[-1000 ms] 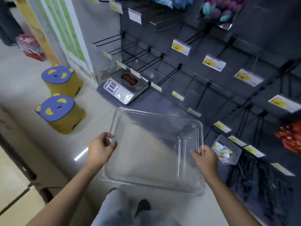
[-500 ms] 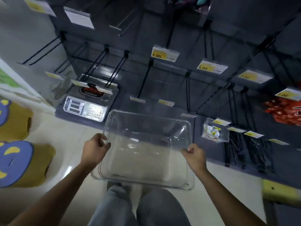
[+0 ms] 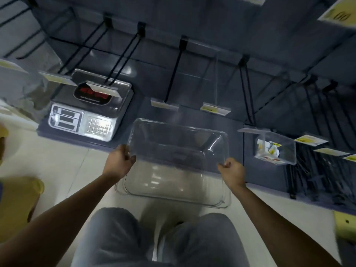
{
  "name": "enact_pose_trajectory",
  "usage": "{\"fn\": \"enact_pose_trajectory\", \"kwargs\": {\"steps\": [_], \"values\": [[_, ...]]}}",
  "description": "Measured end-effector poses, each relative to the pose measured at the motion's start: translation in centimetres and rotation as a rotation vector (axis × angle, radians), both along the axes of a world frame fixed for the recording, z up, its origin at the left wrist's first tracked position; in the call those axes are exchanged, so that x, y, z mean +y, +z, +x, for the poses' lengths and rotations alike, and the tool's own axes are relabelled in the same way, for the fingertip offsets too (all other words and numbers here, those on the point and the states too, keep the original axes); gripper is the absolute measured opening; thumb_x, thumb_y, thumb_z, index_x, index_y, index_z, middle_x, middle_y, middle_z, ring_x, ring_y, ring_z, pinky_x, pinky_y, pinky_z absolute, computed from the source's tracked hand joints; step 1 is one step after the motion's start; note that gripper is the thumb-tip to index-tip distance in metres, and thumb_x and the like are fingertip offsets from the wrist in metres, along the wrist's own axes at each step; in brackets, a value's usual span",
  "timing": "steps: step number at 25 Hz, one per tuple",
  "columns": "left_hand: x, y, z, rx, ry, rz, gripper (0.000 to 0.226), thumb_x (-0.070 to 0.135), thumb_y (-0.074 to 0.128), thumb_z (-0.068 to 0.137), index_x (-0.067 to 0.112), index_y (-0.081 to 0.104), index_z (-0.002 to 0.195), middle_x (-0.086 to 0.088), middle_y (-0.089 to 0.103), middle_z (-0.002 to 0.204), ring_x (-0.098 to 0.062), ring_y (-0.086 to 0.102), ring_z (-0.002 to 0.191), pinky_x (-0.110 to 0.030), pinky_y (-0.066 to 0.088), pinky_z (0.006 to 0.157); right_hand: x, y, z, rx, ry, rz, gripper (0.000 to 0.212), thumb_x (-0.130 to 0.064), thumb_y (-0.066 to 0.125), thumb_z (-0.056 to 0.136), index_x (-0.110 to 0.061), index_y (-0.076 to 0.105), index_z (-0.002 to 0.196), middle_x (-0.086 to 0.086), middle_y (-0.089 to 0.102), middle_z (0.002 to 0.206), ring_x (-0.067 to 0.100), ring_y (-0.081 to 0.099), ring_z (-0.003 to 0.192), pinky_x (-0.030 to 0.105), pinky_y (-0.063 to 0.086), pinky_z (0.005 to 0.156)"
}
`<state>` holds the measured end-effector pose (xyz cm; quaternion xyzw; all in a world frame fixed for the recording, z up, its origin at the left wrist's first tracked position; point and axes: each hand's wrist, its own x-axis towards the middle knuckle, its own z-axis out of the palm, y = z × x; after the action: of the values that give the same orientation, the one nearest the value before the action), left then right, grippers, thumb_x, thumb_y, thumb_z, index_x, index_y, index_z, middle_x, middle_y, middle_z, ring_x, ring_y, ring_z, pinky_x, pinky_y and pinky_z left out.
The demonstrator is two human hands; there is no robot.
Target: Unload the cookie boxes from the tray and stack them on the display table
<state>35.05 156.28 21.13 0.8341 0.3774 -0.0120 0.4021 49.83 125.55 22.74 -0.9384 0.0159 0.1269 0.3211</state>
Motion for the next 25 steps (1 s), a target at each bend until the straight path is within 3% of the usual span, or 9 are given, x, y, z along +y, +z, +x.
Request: {"fn": "enact_pose_trajectory", "kwargs": {"steps": [4,8,11,14,19,25], "values": [[1.5,-9.1,6.7,-0.022,-0.079,-0.026,0.03,0.02,0.065,0.08,0.005,0.054,0.104,-0.008,0.06,0.087,-0.025,0.053,0.08,-0.029,0.036,0.069,0.3,-7.9,5.4,0.009,-0.057,0.029,0.04,-0.009,0.067,0.077,-0.015,0.035,0.054,0.001,0.039,0.051,0.014,0.038,0.05,0.026,0.033,0.052],[2.5,-16.7,14.1,-0.113,-0.164,-0.015,0.021,0.016,0.065,0.081,0.005,0.051,0.093,-0.014,0.061,0.09,-0.034,0.059,0.09,-0.03,0.035,0.069,0.4,-14.3,10.9,-0.043,-0.129,0.065,0.036,-0.013,0.07,0.073,-0.016,0.041,0.053,0.0,0.045,0.053,0.018,0.043,0.054,0.027,0.034,0.052],[2.8,-20.8,18.1,-0.151,-0.206,0.031,0.03,0.017,0.066,0.082,-0.002,0.055,0.102,-0.023,0.065,0.105,-0.037,0.059,0.101,-0.03,0.038,0.074,0.0,-18.1,14.2,-0.063,-0.126,0.047,0.028,-0.013,0.071,0.072,-0.015,0.047,0.057,0.001,0.048,0.058,0.017,0.045,0.058,0.021,0.035,0.051],[3.0,-23.3,20.6,-0.138,-0.191,0.038,0.04,0.023,0.069,0.08,-0.004,0.055,0.106,-0.024,0.065,0.108,-0.037,0.058,0.106,-0.034,0.042,0.081,0.0,-20.5,16.4,-0.052,-0.103,0.02,0.027,-0.018,0.074,0.073,-0.012,0.051,0.061,0.001,0.05,0.061,0.014,0.045,0.059,0.017,0.035,0.049],[2.8,-24.7,21.9,-0.086,-0.189,0.016,0.042,0.026,0.067,0.082,-0.005,0.054,0.107,-0.024,0.061,0.11,-0.037,0.055,0.107,-0.03,0.036,0.076,0.2,-22.4,17.8,-0.016,-0.094,-0.038,0.028,-0.024,0.074,0.075,-0.01,0.053,0.064,0.0,0.048,0.059,0.013,0.044,0.057,0.015,0.033,0.046],[3.1,-26.2,21.6,-0.065,-0.185,0.023,0.034,0.024,0.064,0.084,-0.004,0.055,0.102,-0.025,0.062,0.107,-0.039,0.057,0.105,-0.035,0.04,0.08,0.8,-23.0,18.0,-0.001,-0.128,-0.03,0.032,-0.023,0.072,0.077,-0.015,0.046,0.059,0.002,0.051,0.065,0.021,0.05,0.071,0.023,0.035,0.053]]}}
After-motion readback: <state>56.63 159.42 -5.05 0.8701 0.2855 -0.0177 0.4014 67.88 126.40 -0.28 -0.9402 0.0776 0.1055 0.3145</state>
